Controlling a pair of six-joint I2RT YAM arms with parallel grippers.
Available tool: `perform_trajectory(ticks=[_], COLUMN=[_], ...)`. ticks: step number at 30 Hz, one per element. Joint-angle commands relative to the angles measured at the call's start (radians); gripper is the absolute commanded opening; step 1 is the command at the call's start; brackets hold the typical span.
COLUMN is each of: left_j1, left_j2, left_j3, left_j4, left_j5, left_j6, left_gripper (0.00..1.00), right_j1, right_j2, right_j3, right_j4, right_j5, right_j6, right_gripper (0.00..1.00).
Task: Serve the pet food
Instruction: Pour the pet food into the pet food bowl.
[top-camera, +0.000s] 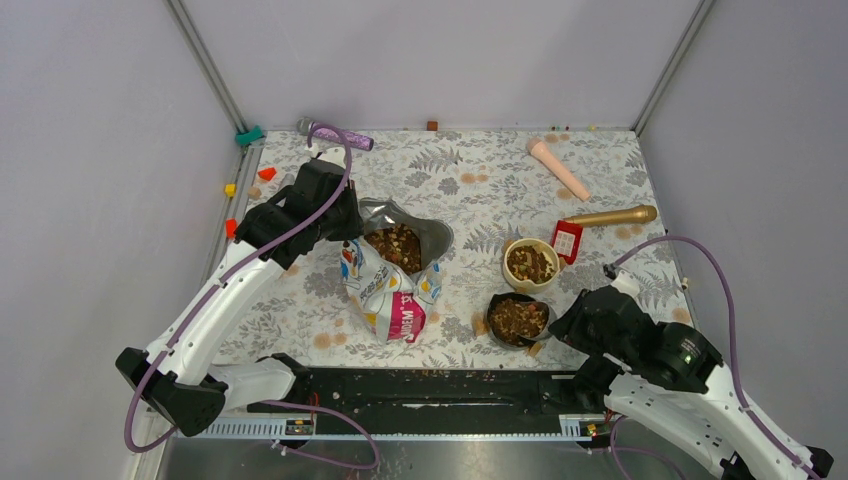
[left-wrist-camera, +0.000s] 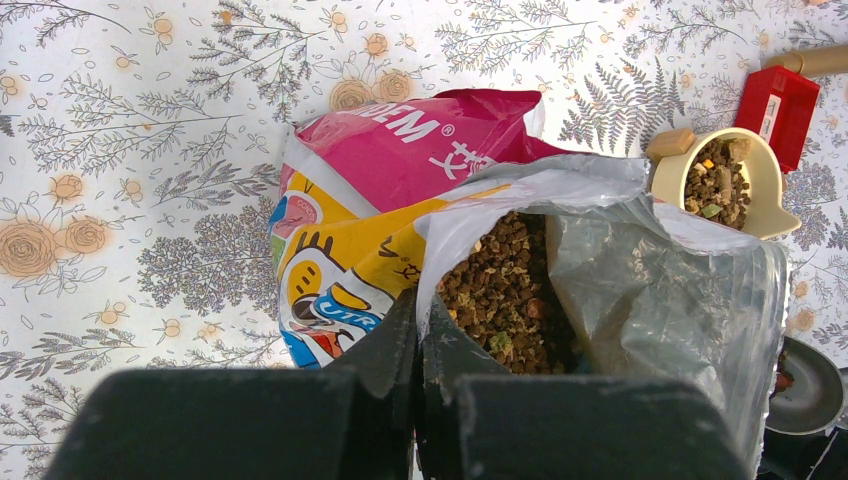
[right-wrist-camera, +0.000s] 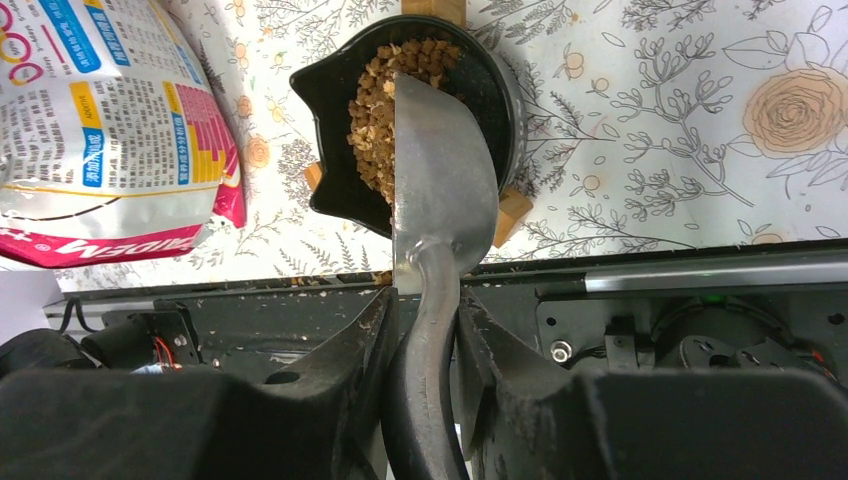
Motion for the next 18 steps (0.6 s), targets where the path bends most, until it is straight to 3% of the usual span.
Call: perform_trajectory(ticks=[1, 18], left_j1=[0.004, 0.005], left_j2=[0.007, 0.009], left_j3=[0.005, 0.004], left_j4=[0.023, 0.023], left_j5=[-0.002, -0.005], left_j6=[0.015, 0.015], left_gripper=[0.0, 0.0], right_j1=[0.005, 0.005], right_j2=[-0.001, 0.004], right_j3=[0.035, 0.099], right_j4=[-0.015, -0.111], right_j5=[0.046, 0.088], right_j6=[-0.006, -0.027], right_gripper=[0.0, 0.0])
